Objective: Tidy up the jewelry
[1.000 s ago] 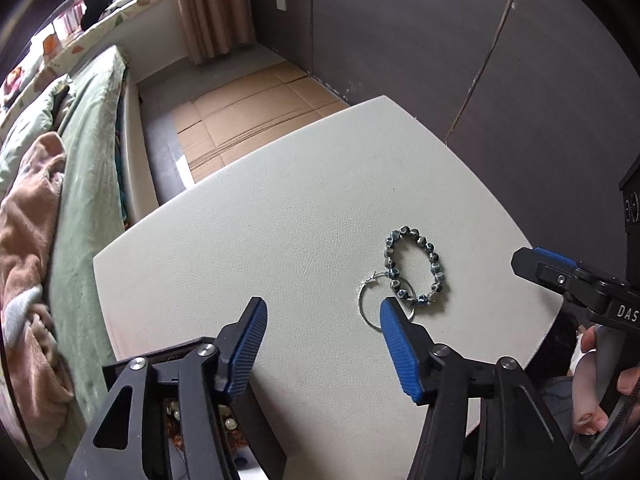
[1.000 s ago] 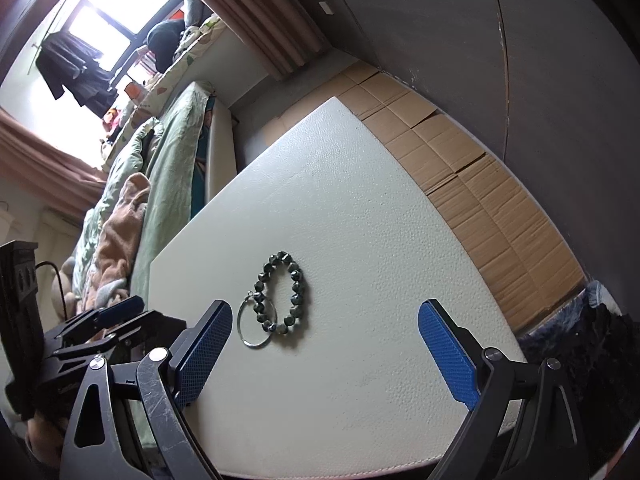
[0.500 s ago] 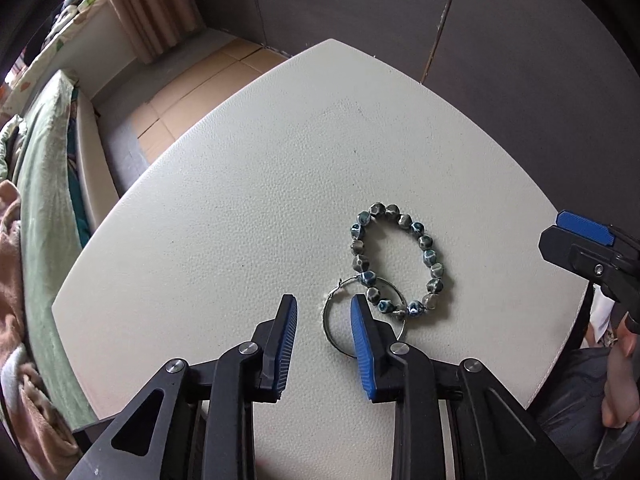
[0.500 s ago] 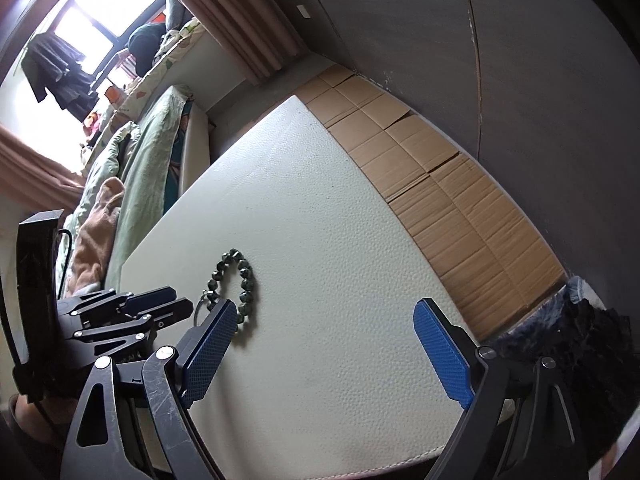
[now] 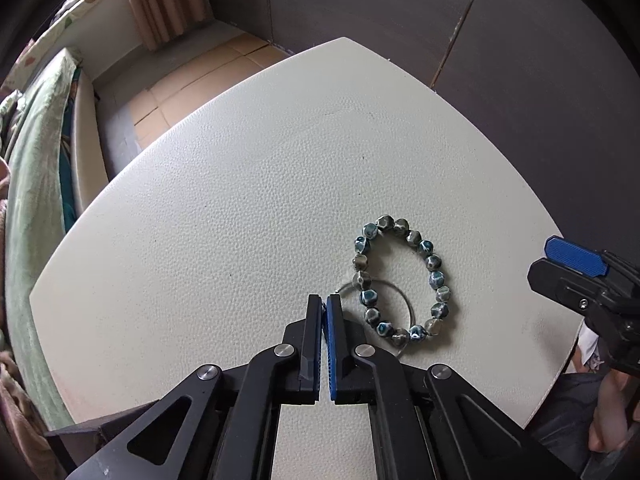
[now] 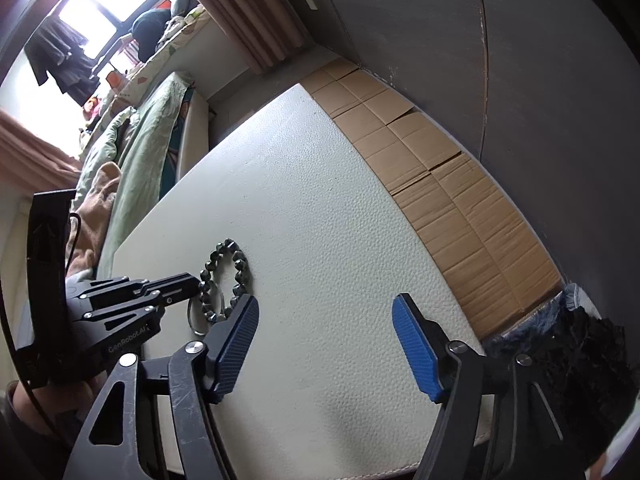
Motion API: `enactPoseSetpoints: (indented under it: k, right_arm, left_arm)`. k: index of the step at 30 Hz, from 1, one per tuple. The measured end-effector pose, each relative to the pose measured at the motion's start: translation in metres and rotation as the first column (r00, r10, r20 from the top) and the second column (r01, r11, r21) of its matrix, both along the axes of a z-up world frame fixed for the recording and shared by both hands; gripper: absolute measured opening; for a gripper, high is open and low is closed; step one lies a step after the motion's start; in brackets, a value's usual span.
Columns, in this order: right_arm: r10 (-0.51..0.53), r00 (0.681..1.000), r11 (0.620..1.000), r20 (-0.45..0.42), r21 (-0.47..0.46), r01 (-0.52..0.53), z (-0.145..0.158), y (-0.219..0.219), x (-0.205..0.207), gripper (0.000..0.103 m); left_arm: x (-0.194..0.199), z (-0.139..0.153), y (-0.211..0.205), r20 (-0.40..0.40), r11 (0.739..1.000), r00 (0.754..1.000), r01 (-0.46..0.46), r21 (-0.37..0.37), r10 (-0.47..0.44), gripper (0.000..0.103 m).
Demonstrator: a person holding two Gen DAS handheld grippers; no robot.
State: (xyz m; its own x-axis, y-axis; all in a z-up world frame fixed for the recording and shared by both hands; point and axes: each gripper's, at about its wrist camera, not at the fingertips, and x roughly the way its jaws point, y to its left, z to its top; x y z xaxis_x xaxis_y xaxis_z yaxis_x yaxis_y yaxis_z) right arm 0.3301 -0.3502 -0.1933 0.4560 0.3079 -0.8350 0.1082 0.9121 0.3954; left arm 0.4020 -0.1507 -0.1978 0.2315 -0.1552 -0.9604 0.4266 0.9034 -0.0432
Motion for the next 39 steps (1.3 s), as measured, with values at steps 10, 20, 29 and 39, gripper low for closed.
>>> enactPoseSetpoints:
  k: [10, 20, 29, 39]
  right_arm:
    - [0.090, 0.996, 0.996, 0.001, -0.010, -0.090, 0.000, 0.027, 0.015, 0.047]
    - [0.181, 0.983, 0.982, -0.007, -0.057, -0.181, -0.001, 0.070, 0.029, 0.043]
    - [0.213, 0.977, 0.943, -0.034, -0.253, -0.214, -0.003, 0.105, 0.040, 0.022]
    - [0.087, 0.996, 0.984, -0.022, -0.153, -0.089, -0.002, 0.049, 0.032, 0.010]
  left_arm:
    - [-0.002, 0.031, 0.035, 0.040, 0.992, 0.993, -0.108, -0.062, 0.110, 0.002]
    - [-0.015, 0.062, 0.069, 0.088, 0.977, 0.978, -0.179, -0.115, 0.190, 0.000]
    - [-0.002, 0.055, 0.075, 0.020, 0.965, 0.970, -0.238, -0.110, 0.241, 0.000]
    - [0.008, 0.026, 0.054, -0.060, 0.974, 0.974, -0.221, -0.051, 0.218, 0.002]
